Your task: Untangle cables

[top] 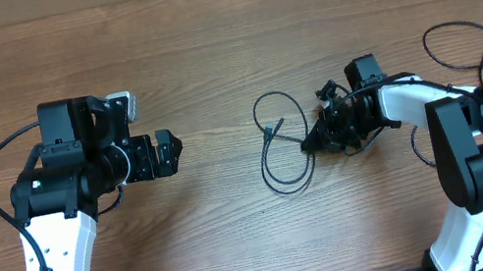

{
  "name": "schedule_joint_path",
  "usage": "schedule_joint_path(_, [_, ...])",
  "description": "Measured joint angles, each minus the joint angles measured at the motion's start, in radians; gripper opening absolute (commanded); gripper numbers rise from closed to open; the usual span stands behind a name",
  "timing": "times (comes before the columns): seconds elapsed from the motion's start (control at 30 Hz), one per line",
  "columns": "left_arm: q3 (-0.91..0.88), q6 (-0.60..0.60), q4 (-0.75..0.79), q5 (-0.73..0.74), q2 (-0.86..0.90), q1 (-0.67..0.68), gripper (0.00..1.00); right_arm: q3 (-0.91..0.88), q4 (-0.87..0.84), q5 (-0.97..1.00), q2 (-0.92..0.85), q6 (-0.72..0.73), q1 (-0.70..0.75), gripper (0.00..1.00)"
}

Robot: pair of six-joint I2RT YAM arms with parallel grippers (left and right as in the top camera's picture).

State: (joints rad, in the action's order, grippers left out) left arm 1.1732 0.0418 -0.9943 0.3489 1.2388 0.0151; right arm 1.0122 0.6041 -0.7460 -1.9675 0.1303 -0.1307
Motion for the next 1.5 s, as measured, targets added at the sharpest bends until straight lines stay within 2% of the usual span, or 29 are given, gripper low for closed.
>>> schedule_joint_path(0.07, [0.000,0.000,0.000,0.000,0.000,0.000,0.99,0.004,0.021,-0.022,-0.008,0.000,0.000,0.04])
schedule_joint_path(0.2, [0.000,0.000,0.000,0.000,0.000,0.000,1.00,0.098,0.202,0.010,-0.029,-0.011,-0.002,0.04])
schedule_joint_path(0.33, [0.000,0.000,0.000,0.000,0.000,0.000,0.99,0.325,0.357,0.082,-0.027,-0.033,-0.002,0.04])
schedule_joint_path(0.6, [0.000,0.000,0.001,0.000,0.000,0.000,0.99,0.786,0.504,0.269,-0.022,-0.045,0.005,0.04])
schedule_joint_path(0.73, [0.000,0.000,0.000,0.000,0.000,0.000,0.99,0.974,0.489,0.331,-0.021,-0.036,0.043,0.04])
schedule_joint_path(0.93, [0.000,0.000,0.000,0.000,0.000,0.000,1.00,1.188,0.381,0.422,-0.020,0.114,0.234,0.04])
schedule_joint_path(1.17, [0.000,0.000,0.000,0.000,0.000,0.000,0.99,1.220,0.262,0.459,-0.019,0.373,0.524,0.04])
schedule_joint_path(1.3, [0.000,0.000,0.000,0.000,0.000,0.000,1.00,1.220,0.241,0.466,-0.019,0.420,0.618,0.05])
schedule_joint_path(1.37, [0.000,0.000,0.000,0.000,0.000,0.000,0.99,1.220,0.242,0.467,-0.019,0.427,0.646,0.21])
schedule_joint_path(1.4, [0.000,0.000,0.000,0.000,0.000,0.000,1.00,1.220,0.245,0.473,-0.019,0.435,0.657,0.39])
schedule_joint_path(1.43, [0.000,0.000,0.000,0.000,0.000,0.000,0.99,1.220,0.254,0.482,-0.019,0.427,0.665,0.48])
schedule_joint_path(1.47, [0.000,0.000,0.000,0.000,0.000,0.000,1.00,1.220,0.265,0.491,-0.019,0.433,0.670,0.73])
schedule_joint_path(1.5, [0.000,0.000,0.000,0.000,0.000,0.000,1.00,1.220,0.274,0.499,-0.019,0.422,0.676,0.95])
